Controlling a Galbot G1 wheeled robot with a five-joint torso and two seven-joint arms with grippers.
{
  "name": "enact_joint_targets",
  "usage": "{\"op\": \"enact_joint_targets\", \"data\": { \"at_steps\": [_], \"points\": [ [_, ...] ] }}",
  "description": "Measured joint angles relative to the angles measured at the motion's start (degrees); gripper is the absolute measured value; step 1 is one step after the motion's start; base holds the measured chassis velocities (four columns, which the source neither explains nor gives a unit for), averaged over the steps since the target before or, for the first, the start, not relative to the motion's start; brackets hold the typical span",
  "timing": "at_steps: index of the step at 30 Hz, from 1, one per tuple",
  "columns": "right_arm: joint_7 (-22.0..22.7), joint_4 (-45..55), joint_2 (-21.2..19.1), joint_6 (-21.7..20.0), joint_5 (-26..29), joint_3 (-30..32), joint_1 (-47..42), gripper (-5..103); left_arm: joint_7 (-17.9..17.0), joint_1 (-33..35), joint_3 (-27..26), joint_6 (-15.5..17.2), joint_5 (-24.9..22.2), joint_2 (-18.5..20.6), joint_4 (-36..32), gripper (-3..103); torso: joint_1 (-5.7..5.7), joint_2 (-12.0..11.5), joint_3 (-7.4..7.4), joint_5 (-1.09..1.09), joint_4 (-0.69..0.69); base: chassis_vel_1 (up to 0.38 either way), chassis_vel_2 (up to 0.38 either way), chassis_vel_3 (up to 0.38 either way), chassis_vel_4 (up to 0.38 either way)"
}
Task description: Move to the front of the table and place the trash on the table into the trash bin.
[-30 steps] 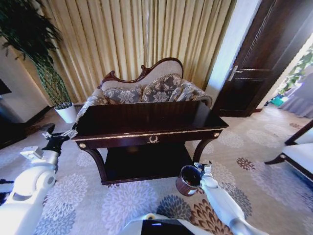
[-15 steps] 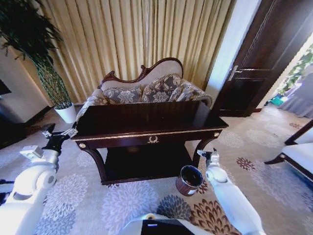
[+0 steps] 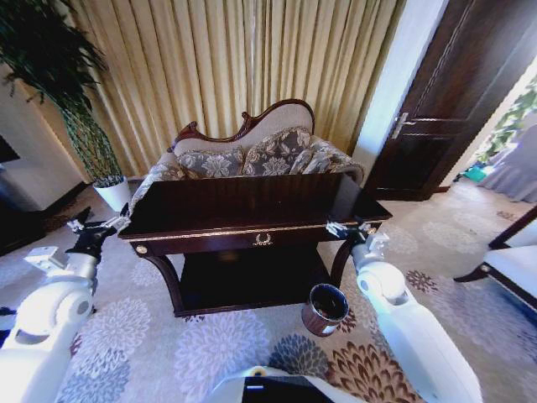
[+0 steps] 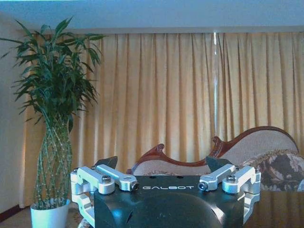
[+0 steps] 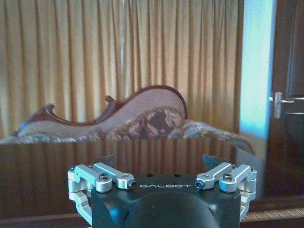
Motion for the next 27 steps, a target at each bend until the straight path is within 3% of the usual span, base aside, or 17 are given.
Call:
{"op": "enact_joint_targets", "data": {
  "at_steps": [3, 12, 27],
  "points": [
    [0.85, 2.14, -0.81, -0.92, 2.70, 0.15, 0.04, 100, -0.72, -0.10, -0.07, 2.02, -0.28, 0.06, -0.67, 100, 0.00, 0.00, 0.00, 0.01, -0.01, 0.000, 0.000, 0.000, 0.000],
    [0.96, 3.01, -1.11, -1.10, 3.33, 0.08, 0.36, 100, -1.91, -1.40, 0.28, 6.56, -2.77, 0.62, -1.32, 100, 0.00, -0.01, 0.00, 0.00, -0.01, 0.000, 0.000, 0.000, 0.000],
    [0.80, 2.70, -0.88, -1.00, 1.91, -0.24, -0.08, 100, -1.83, -1.91, 0.65, 5.82, -2.62, 0.58, -0.44, 100, 0.00, 0.00, 0.00, 0.00, 0.00, 0.000, 0.000, 0.000, 0.000]
  ]
}}
